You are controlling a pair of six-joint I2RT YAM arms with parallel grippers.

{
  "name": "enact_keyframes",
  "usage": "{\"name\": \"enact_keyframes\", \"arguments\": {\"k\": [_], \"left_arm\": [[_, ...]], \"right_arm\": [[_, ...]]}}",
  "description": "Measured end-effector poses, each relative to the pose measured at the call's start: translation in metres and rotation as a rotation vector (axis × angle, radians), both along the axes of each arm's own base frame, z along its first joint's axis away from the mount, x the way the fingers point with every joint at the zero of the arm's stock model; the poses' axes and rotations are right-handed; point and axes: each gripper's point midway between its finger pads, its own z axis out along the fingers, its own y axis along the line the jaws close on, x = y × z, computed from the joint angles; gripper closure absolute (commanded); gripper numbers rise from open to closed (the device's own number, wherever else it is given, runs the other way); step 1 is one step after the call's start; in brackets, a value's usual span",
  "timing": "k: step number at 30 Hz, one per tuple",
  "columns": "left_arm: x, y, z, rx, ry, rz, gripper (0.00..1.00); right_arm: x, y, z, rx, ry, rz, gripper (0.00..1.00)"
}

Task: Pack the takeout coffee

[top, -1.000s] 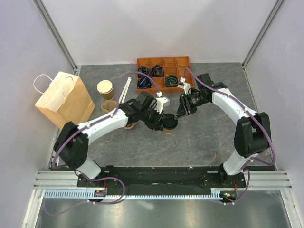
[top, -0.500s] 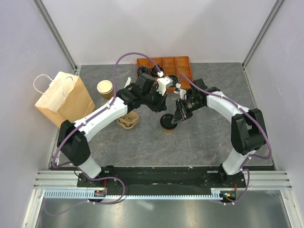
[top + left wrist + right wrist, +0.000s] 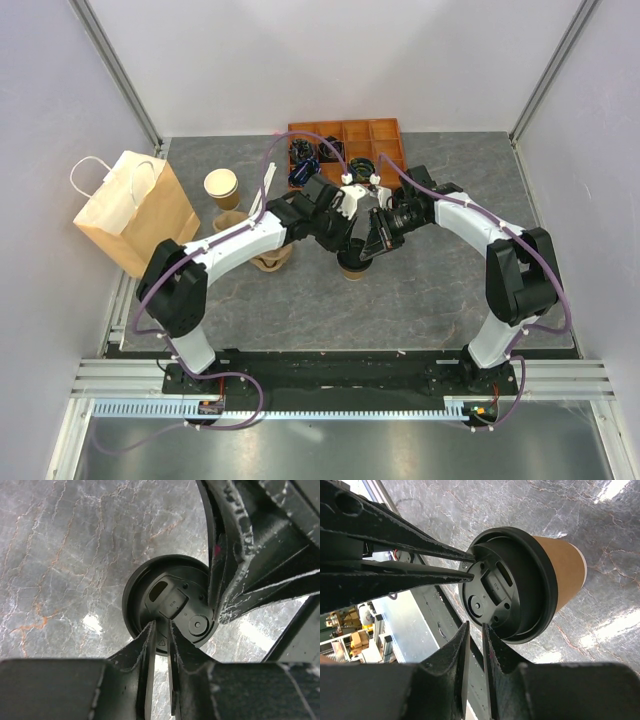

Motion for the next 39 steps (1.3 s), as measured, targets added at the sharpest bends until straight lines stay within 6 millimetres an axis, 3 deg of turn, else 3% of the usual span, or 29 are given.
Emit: {"name": "enact_keyframes", "arguments": {"k": [7, 14, 16, 20, 25, 29, 34, 39], "left_arm": [[-0.004, 0.005, 0.008, 0.001, 0.020, 0.007, 0.75], [0.003, 0.001, 0.053, -0.048, -0.047, 0.014, 0.75], [0.005, -0.001, 0.058, -0.061, -0.061, 0.014, 0.75], [0.008, -0.003, 0.047, -0.048, -0.050, 0.017, 0.75], [0.014, -0.009, 0.000, -0.006, 0.014, 0.018, 0.76], [0.016, -0.012, 0.003, -0.035, -0.003, 0.016, 0.76], [0.009, -0.003, 0.006, -0.015, 0.005, 0.025, 0.73], [0.003, 0.004, 0.030, -0.036, -0.016, 0.025, 0.72]], "right_arm": [[0.000, 0.000, 0.000, -0.002, 0.002, -0.004, 0.76], [0.000, 0.000, 0.000, -0.002, 0.004, -0.005, 0.76], [0.000, 0.000, 0.000, -0.002, 0.004, -0.005, 0.76], [0.000, 0.000, 0.000, -0.002, 0.005, -0.005, 0.76], [0.001, 0.000, 0.000, -0.001, 0.003, -0.005, 0.76], [0.002, 0.001, 0.000, 0.003, -0.003, -0.004, 0.76], [0.002, 0.002, 0.000, 0.005, 0.002, -0.006, 0.75], [0.002, 0.002, 0.001, 0.007, 0.009, -0.010, 0.75]]}}
